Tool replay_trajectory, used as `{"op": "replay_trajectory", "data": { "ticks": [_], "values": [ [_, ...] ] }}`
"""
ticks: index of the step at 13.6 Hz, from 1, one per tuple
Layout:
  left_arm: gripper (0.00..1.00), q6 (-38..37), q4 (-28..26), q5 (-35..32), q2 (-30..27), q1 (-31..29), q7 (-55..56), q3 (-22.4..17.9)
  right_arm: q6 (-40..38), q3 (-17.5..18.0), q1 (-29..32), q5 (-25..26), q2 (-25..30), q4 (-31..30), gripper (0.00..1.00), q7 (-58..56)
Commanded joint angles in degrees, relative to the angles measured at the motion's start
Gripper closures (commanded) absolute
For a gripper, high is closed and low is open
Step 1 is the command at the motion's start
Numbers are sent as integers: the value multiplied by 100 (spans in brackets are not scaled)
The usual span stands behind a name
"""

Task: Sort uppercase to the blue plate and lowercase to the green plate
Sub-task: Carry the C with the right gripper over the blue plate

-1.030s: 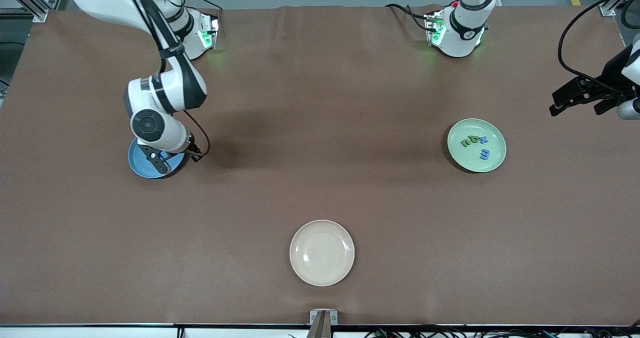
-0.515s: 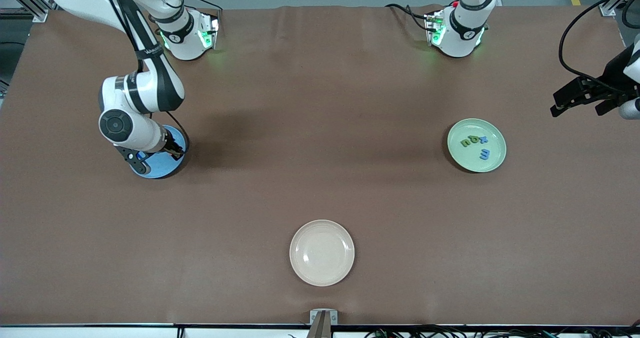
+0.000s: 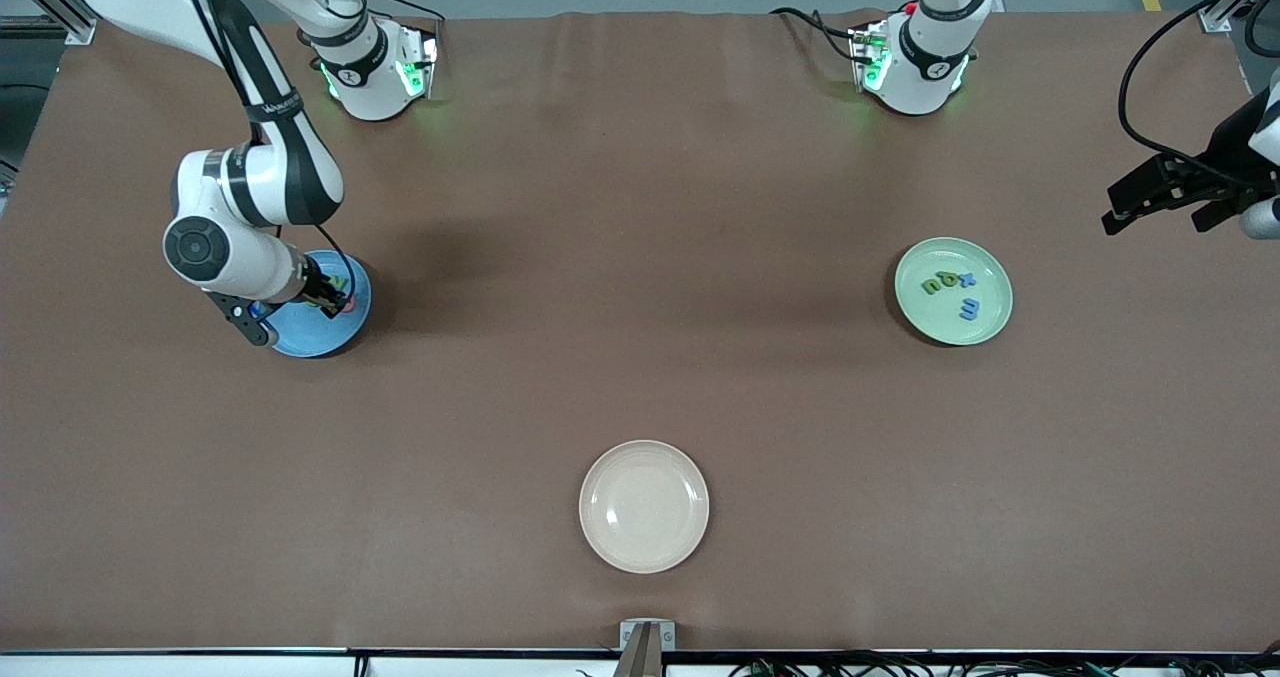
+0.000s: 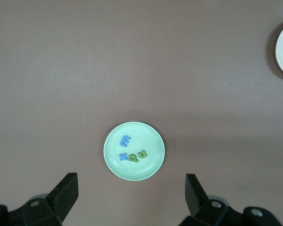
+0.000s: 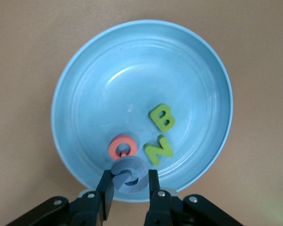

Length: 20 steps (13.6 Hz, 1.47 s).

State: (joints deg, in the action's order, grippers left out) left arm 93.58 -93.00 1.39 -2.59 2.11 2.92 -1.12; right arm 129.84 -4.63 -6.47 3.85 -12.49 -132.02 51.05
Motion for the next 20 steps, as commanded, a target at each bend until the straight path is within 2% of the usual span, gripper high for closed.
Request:
{"op": "replay_trajectory", "data": {
  "ticks": [1, 3, 4, 6, 7, 11, 16, 17, 18, 19, 20],
  "values": [
    [0, 29, -26, 55, -102, -35, -151, -2, 191, 103, 199, 107, 159, -271, 94, -147],
    [0, 29, -26, 55, -119, -35, -151, -20, 348, 112, 199, 107, 150, -394, 94, -147],
    [0, 29, -26, 55, -111, -35, -151, -20, 367, 112, 199, 99, 141, -421, 89, -139],
    [0, 29, -26, 55, -111, -35, -151, -37, 332, 120, 190, 99, 141, -421, 58, -147],
    [0, 29, -26, 55, -111, -35, -151, -37, 323, 120, 181, 99, 132, -421, 52, -139],
    [0, 20, -26, 55, -111, -35, -151, -29, 305, 129, 146, 90, 141, -421, 51, -121],
    [0, 11, -26, 72, -119, -35, -151, -20, 297, 129, 146, 90, 159, -421, 45, -130],
    [0, 11, -26, 72, -119, -35, -151, -11, 297, 129, 146, 90, 159, -421, 34, -130],
    [0, 11, -26, 72, -119, -35, -151, -11, 297, 138, 146, 90, 176, -421, 7, -130],
    [0, 11, -17, 72, -119, -35, -151, -20, 297, 129, 146, 90, 194, -421, 0, -130],
    [0, 11, -26, 72, -119, -35, -151, -20, 288, 138, 137, 90, 211, -421, 0, -139]
  ]
}}
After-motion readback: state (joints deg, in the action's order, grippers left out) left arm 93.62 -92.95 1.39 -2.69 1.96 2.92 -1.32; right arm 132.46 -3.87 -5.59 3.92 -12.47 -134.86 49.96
